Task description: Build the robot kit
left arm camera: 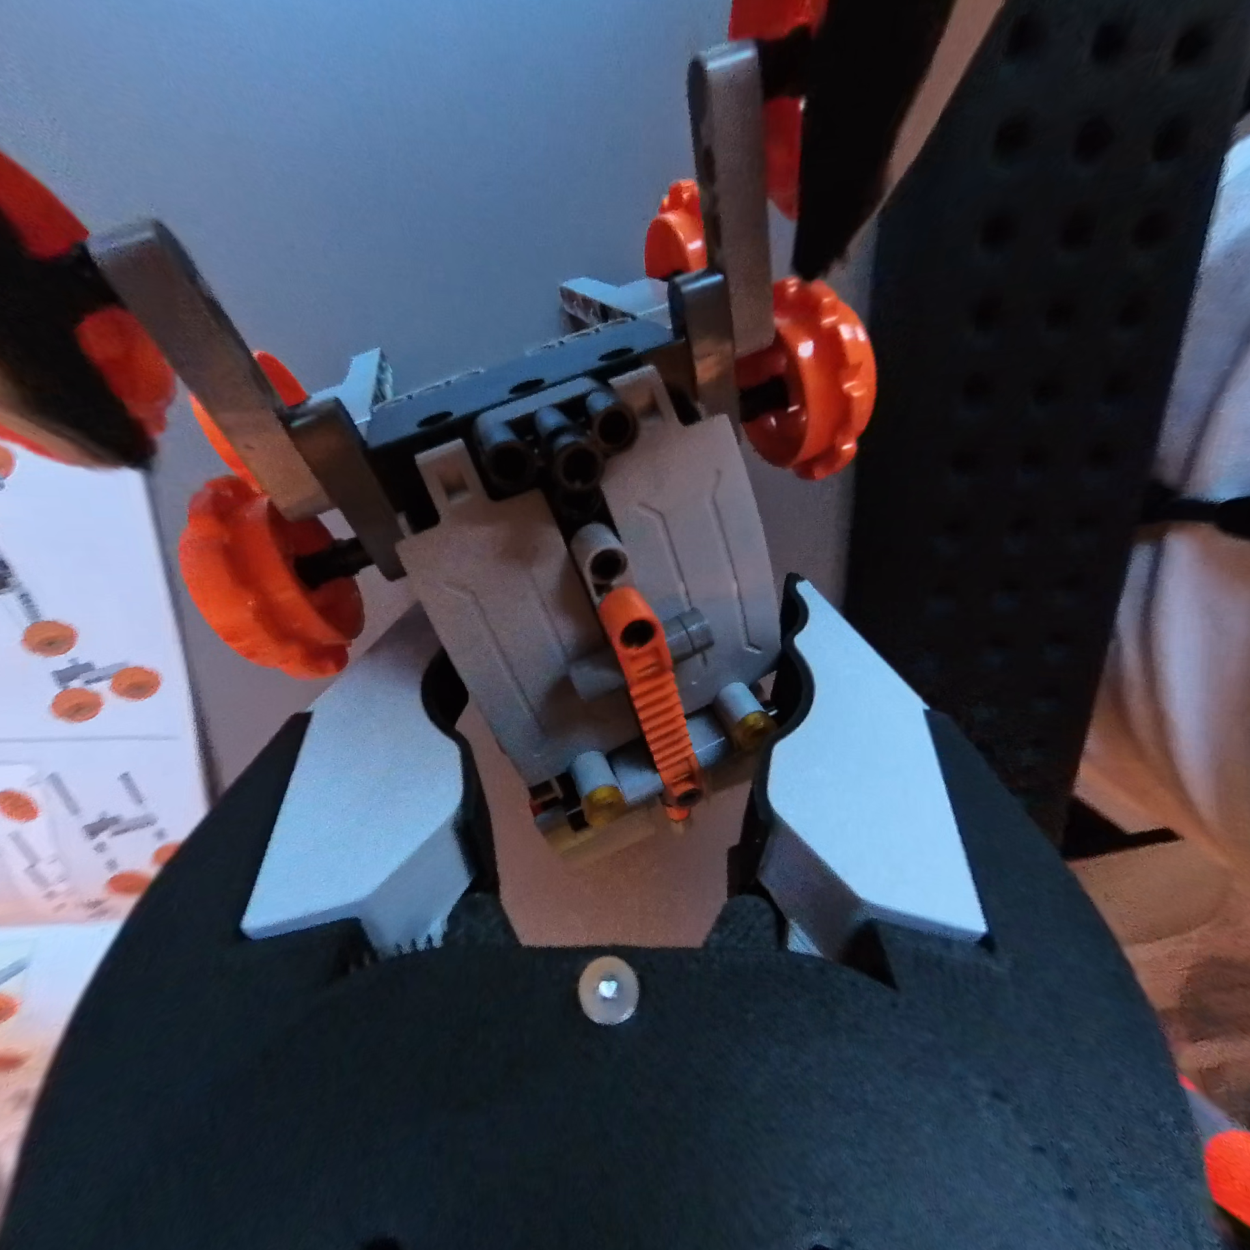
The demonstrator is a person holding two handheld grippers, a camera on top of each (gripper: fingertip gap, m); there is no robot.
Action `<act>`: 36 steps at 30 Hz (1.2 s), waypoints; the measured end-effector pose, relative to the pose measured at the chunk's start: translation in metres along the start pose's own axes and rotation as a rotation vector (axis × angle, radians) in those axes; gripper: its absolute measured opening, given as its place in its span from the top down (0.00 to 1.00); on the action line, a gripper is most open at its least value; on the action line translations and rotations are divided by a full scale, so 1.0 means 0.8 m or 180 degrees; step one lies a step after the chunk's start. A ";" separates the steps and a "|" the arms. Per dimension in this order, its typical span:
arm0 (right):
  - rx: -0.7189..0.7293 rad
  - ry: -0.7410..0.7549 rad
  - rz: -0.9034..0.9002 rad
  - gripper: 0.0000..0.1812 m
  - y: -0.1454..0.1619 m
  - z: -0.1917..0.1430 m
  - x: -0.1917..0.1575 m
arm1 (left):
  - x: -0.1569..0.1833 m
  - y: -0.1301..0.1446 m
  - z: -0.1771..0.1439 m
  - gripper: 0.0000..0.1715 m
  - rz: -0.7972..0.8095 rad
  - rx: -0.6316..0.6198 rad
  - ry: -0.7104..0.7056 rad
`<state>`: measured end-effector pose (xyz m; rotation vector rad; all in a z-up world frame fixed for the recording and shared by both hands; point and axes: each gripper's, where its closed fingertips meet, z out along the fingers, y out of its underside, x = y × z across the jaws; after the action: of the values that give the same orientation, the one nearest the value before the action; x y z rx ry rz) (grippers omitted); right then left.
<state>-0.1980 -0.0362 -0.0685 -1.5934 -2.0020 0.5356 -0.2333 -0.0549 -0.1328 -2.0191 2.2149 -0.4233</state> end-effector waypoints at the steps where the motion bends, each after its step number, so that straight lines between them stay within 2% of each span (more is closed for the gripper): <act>1: 0.0280 0.0141 0.0087 0.48 -0.009 -0.010 0.007 | -0.003 0.008 -0.003 0.46 0.0050 -0.0089 -0.0066; 3: 0.0901 0.0427 0.0427 0.46 -0.019 -0.033 0.021 | -0.010 0.024 -0.010 0.46 0.0164 -0.0264 -0.0155; 6: 0.1575 0.0770 0.0965 0.51 0.002 -0.051 0.038 | -0.018 0.053 -0.022 0.46 0.0373 -0.0618 -0.0269; 9: 0.1877 0.0901 0.1301 0.53 0.031 -0.032 0.040 | -0.024 0.073 -0.035 0.46 0.0628 -0.0945 -0.0395; 12: 0.2222 0.0892 0.1520 0.58 0.040 -0.013 0.038 | -0.027 0.080 -0.039 0.46 0.0689 -0.1101 -0.0500; 15: 0.2143 0.0710 0.1673 0.58 0.048 0.000 0.031 | -0.022 0.081 -0.043 0.46 0.0594 -0.1209 -0.0520; 19: 0.1953 0.0649 0.1571 0.58 0.056 0.017 0.025 | -0.022 0.092 -0.067 0.46 0.0635 -0.1691 -0.0621; 22: 0.1836 0.0634 0.1382 0.58 0.058 0.020 0.017 | -0.017 0.110 -0.089 0.46 0.0496 -0.2204 -0.0450; 26: 0.1526 0.0722 0.1240 0.58 0.071 0.029 0.017 | -0.007 0.141 -0.127 0.46 0.0223 -0.3136 -0.0058; 30: 0.1543 0.0697 0.1207 0.58 0.070 0.028 0.014 | -0.006 0.157 -0.145 0.46 -0.0192 -0.3817 0.0277; 32: 0.1602 0.0688 0.1223 0.58 0.070 0.025 0.015 | -0.011 0.158 -0.140 0.46 -0.0315 -0.3970 0.0365; 36: 0.1699 0.0688 0.1344 0.58 0.075 0.017 0.022 | -0.018 0.146 -0.116 0.46 -0.0384 -0.4029 0.0492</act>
<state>-0.1635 -0.0049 -0.1123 -1.6352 -1.2242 0.9214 -0.3684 -0.0197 -0.0782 -2.6117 2.7685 1.1697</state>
